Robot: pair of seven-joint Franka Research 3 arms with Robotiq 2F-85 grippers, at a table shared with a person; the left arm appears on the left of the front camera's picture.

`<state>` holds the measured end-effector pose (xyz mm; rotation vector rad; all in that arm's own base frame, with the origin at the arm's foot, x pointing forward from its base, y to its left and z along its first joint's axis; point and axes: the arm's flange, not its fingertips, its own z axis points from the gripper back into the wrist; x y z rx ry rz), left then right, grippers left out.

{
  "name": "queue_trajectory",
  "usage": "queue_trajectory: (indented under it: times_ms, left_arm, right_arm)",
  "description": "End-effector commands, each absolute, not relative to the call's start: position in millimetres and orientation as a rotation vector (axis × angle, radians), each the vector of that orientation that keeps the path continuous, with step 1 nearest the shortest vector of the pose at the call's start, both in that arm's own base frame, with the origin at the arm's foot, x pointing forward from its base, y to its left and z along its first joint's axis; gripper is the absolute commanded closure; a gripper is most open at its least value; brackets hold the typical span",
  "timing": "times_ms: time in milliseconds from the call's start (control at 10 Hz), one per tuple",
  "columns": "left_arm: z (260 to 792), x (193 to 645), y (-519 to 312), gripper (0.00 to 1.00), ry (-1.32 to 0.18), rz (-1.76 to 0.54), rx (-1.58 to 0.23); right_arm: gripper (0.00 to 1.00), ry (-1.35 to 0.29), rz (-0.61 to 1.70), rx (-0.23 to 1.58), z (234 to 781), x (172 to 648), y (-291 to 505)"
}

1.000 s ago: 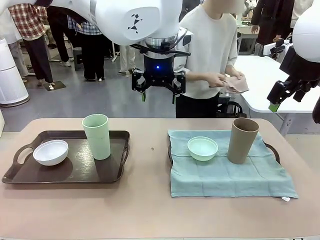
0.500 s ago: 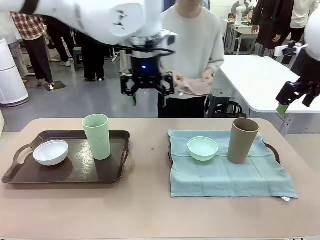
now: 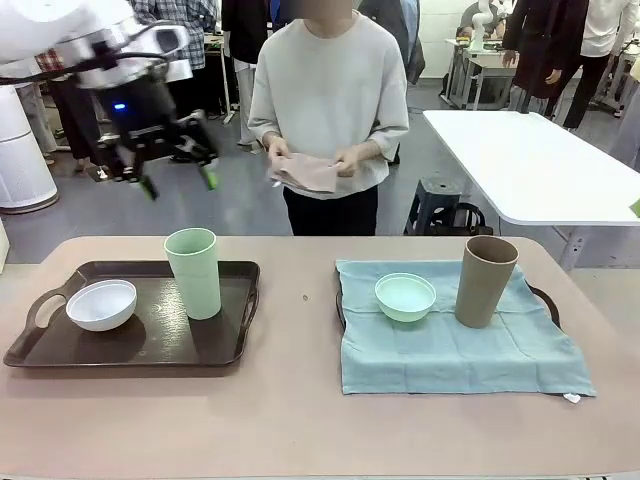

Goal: Set up a tray with a mat and arrange the tableware.
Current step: Pick up the Picnic Bowl and Reusable plastic cup from the Handle tray in front of the human's position and hold them in the air.

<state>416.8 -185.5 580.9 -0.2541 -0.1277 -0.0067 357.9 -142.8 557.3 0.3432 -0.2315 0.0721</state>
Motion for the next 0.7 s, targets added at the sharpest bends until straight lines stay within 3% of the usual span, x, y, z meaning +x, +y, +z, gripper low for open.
queue_trajectory:
  times_ms: [0, 500, 600]
  left_arm:
    - [570, 421, -152, 0.02, -0.081, -0.009, -0.297]
    - [570, 421, -149, 0.02, -0.093, 0.003, -0.257]
    - [574, 428, -130, 0.02, -0.036, -0.002, -0.386]
  right_arm:
    - [0.00, -0.216, 0.018, 0.445, 550, 364, -167]
    - [0.00, -0.210, 0.008, 0.393, 545, 355, -169]
    - [0.00, -0.163, 0.040, 0.570, 543, 353, -177]
